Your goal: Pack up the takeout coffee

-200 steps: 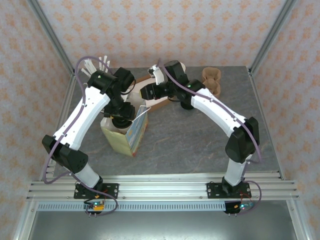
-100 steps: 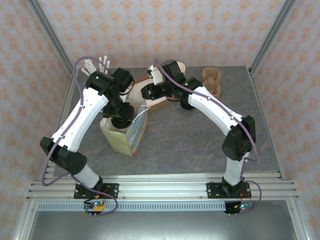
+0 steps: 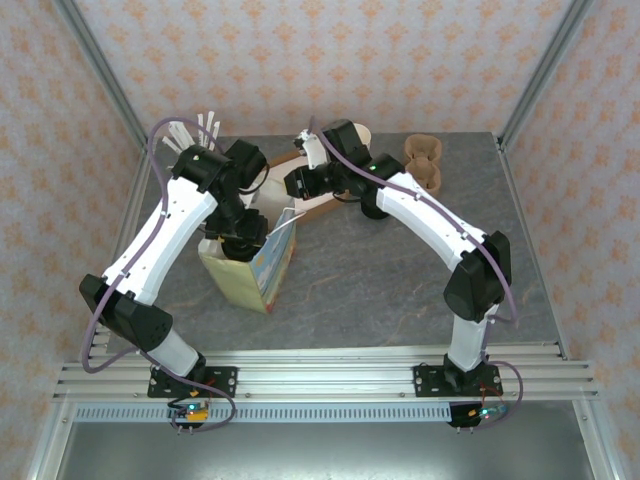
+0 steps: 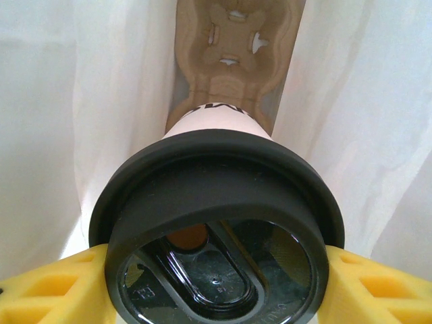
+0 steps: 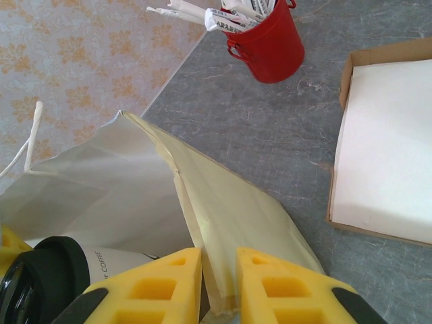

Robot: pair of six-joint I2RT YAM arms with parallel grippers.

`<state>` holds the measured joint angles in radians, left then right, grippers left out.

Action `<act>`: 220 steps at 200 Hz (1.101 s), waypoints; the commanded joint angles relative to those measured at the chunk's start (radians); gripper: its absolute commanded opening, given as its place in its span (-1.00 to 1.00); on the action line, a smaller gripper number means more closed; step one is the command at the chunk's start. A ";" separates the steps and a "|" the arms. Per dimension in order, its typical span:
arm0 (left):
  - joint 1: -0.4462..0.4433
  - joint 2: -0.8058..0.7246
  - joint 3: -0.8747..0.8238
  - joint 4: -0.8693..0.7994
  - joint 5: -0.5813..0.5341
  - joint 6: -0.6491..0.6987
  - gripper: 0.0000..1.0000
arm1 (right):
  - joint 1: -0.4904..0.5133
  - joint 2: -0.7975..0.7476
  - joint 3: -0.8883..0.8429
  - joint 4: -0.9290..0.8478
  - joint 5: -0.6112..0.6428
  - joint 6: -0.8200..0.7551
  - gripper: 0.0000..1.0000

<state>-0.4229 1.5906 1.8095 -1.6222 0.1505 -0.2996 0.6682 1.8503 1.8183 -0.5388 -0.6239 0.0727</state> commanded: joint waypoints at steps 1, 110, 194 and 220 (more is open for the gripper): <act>0.004 -0.017 -0.014 -0.054 0.005 0.025 -0.34 | 0.009 0.010 0.030 -0.018 0.036 -0.027 -0.59; 0.006 0.046 0.024 -0.049 0.005 0.063 -0.34 | 0.015 -0.004 0.004 0.003 0.070 -0.045 -0.58; 0.008 0.058 0.033 -0.045 0.002 0.074 -0.34 | 0.016 -0.022 -0.016 0.014 0.089 -0.052 -0.58; 0.007 0.042 0.055 -0.045 -0.026 0.072 -0.35 | 0.017 -0.020 -0.018 0.017 0.087 -0.053 -0.58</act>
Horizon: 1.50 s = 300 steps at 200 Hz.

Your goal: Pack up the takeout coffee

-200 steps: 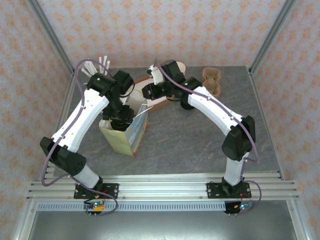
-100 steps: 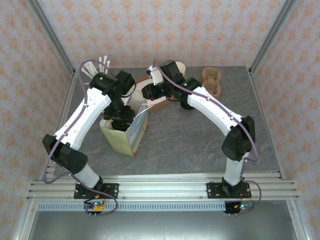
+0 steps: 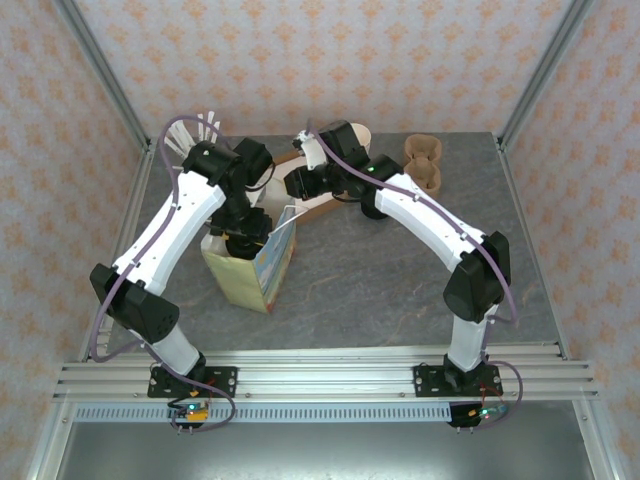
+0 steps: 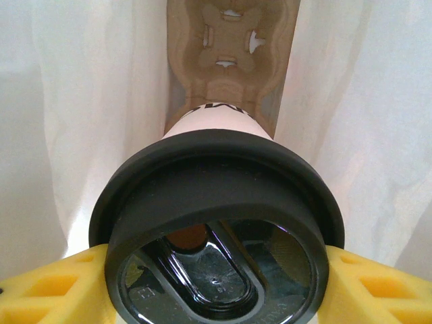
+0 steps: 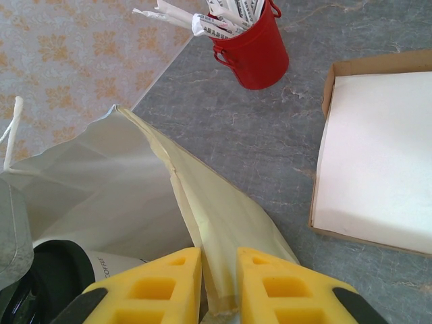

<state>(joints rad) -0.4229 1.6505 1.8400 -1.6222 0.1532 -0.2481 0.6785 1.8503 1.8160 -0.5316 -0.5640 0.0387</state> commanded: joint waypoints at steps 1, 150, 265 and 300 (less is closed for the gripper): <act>0.007 -0.019 0.027 -0.045 -0.031 0.020 -0.34 | 0.006 -0.020 -0.016 0.010 0.027 -0.019 -0.58; 0.008 -0.083 0.096 -0.077 -0.044 0.007 -0.35 | 0.006 -0.009 -0.016 0.005 0.046 -0.022 -0.58; 0.008 -0.064 -0.034 -0.058 0.005 0.010 -0.35 | 0.006 -0.017 -0.028 0.020 0.053 -0.025 -0.58; 0.008 -0.039 -0.031 -0.042 0.012 0.024 -0.35 | 0.006 -0.016 -0.031 0.019 0.056 -0.029 -0.58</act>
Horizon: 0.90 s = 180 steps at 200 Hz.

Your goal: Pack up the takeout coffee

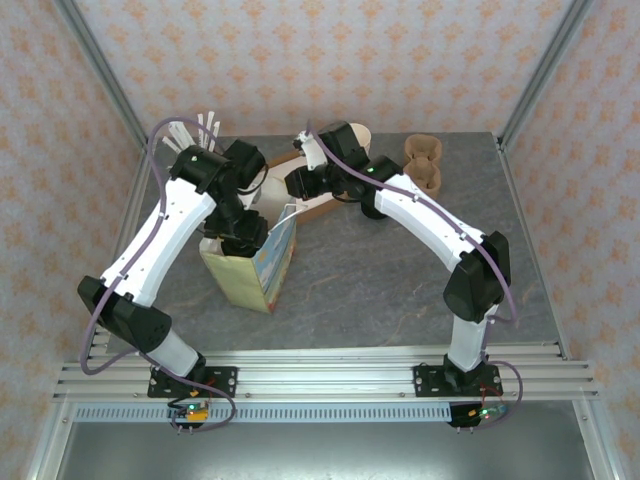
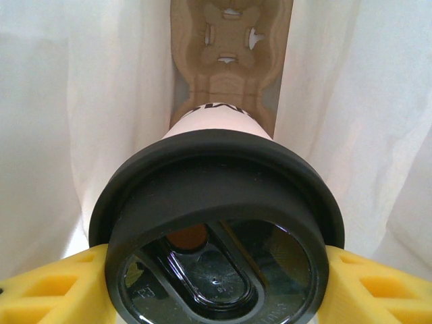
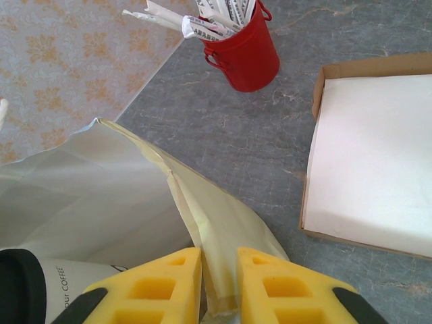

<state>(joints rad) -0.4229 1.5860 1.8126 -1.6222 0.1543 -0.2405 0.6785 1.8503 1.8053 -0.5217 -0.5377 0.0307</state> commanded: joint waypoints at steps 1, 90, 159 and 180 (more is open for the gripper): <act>0.008 0.026 -0.004 -0.042 0.011 0.018 -0.35 | 0.006 -0.016 -0.020 0.009 0.028 -0.021 -0.58; 0.032 0.064 0.019 -0.029 0.002 0.041 -0.36 | 0.017 -0.016 -0.021 0.005 0.044 -0.023 -0.58; 0.039 0.057 -0.040 0.017 0.031 0.055 -0.36 | 0.017 -0.016 -0.015 -0.004 0.048 -0.025 -0.58; 0.047 0.054 -0.050 0.023 0.033 0.056 -0.36 | 0.017 -0.016 -0.014 -0.005 0.048 -0.025 -0.58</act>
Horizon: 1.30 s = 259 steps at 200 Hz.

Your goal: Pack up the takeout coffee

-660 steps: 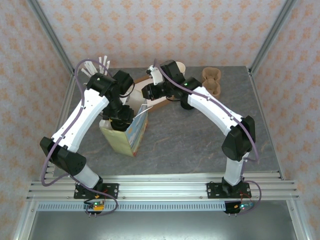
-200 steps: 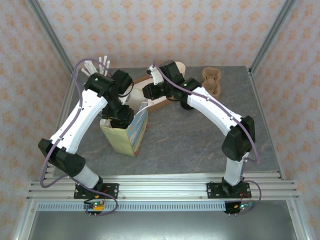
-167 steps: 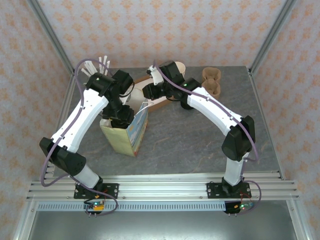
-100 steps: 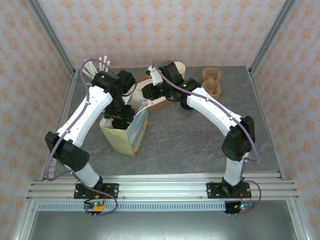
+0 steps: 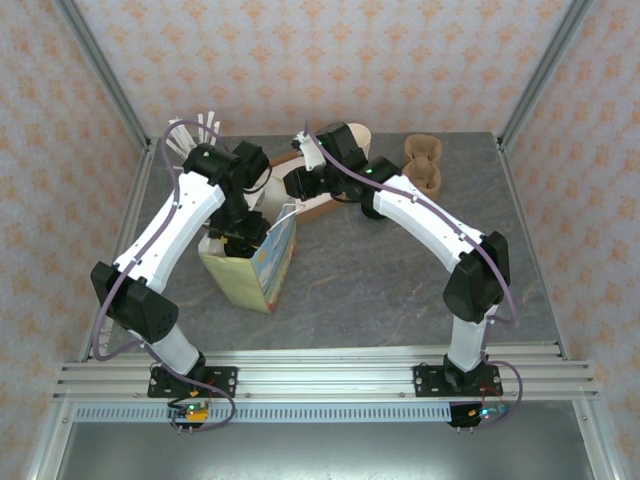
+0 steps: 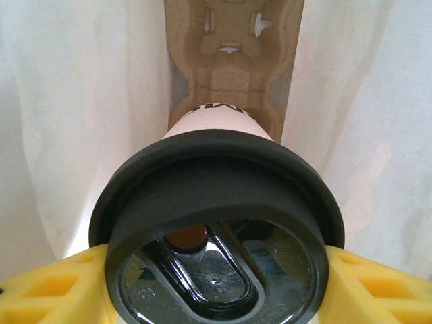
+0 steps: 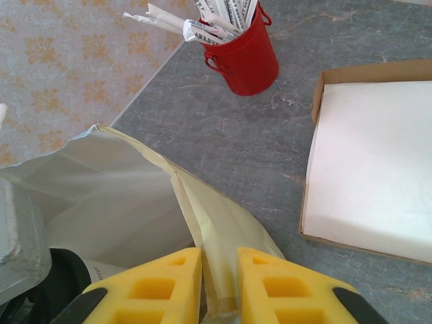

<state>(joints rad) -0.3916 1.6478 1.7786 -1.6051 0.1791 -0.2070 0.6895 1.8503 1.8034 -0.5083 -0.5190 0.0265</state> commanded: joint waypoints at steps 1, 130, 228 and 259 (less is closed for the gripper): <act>0.016 -0.007 -0.016 0.006 0.007 0.023 -0.36 | 0.006 -0.016 -0.011 -0.019 0.030 -0.021 -0.58; 0.038 -0.026 -0.075 0.070 0.039 0.009 -0.36 | 0.006 -0.018 -0.010 -0.027 0.035 -0.023 -0.58; 0.047 -0.064 -0.127 0.098 0.062 0.025 -0.36 | 0.007 -0.017 -0.012 -0.029 0.043 -0.025 -0.58; 0.048 -0.069 -0.136 0.097 0.052 0.051 -0.36 | 0.007 -0.016 -0.009 -0.032 0.045 -0.027 -0.58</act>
<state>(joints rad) -0.3523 1.6157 1.6592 -1.5055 0.2321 -0.1955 0.6895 1.8503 1.8034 -0.5087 -0.5106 0.0227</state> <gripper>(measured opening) 0.650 0.210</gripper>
